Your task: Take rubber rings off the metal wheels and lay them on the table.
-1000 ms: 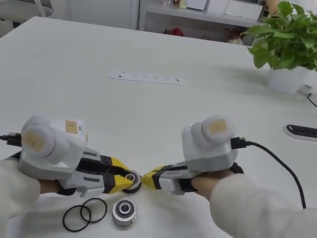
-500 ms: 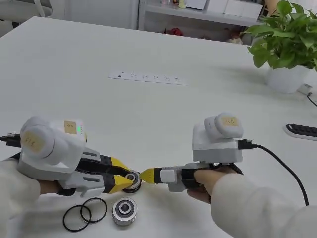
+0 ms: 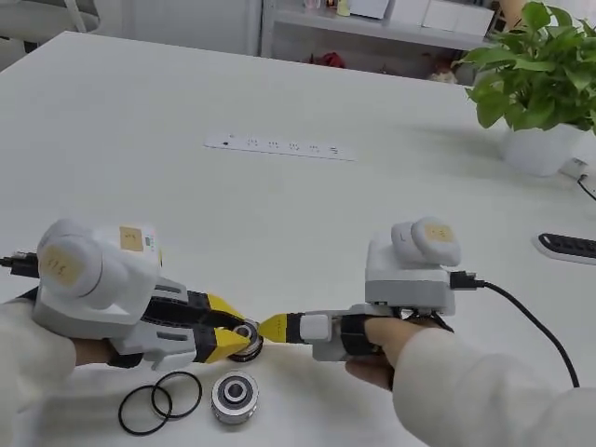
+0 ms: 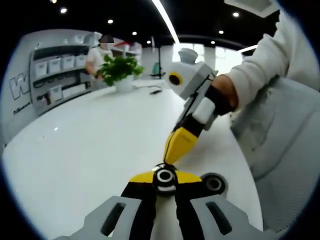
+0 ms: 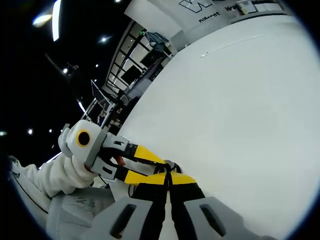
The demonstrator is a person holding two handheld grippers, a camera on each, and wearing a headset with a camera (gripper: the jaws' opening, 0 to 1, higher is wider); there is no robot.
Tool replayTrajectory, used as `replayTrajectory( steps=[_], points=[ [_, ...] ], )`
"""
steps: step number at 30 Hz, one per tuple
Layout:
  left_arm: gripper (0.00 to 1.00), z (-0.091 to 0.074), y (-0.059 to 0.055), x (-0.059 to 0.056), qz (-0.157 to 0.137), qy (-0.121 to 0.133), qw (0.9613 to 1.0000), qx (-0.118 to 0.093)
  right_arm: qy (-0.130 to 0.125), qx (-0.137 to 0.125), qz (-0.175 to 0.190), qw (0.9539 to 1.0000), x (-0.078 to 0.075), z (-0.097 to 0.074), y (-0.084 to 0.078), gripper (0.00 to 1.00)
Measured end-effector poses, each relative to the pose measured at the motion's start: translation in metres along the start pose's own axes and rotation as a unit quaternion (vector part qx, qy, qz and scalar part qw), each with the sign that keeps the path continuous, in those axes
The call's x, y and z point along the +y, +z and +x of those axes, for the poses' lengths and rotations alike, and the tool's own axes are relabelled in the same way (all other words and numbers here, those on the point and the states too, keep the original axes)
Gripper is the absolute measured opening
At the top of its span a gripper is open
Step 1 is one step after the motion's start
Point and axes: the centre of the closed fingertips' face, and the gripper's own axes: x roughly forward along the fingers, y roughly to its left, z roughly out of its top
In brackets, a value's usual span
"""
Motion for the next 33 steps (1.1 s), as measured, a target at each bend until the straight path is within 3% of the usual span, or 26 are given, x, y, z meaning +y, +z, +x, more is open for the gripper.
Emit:
replayTrajectory(
  steps=[22, 23, 24, 27, 33],
  points=[
    [0.14, 0.000, 0.000, 0.001, -0.001, 0.003, 1.0000, -0.001, 0.026, -0.003, -0.003, 0.9997, 0.015, 0.003, 0.003, 0.00],
    [0.14, 0.000, 0.000, 0.001, -0.001, 0.003, 1.0000, -0.001, 0.029, -0.005, -0.003, 0.9996, 0.017, 0.002, 0.004, 0.00],
    [0.14, 0.001, 0.000, 0.001, -0.002, 0.003, 1.0000, -0.002, 0.051, -0.036, 0.025, 0.9978, 0.026, 0.001, 0.015, 0.00],
    [0.14, 0.001, 0.001, 0.001, -0.018, 0.003, 0.9998, -0.005, 0.015, -0.010, -0.016, 0.9997, 0.014, 0.001, 0.008, 0.00],
    [0.14, 0.002, 0.002, 0.001, -0.025, 0.000, 0.9997, -0.004, 0.016, -0.012, -0.005, 0.9998, 0.013, 0.000, 0.008, 0.00]
  ],
)
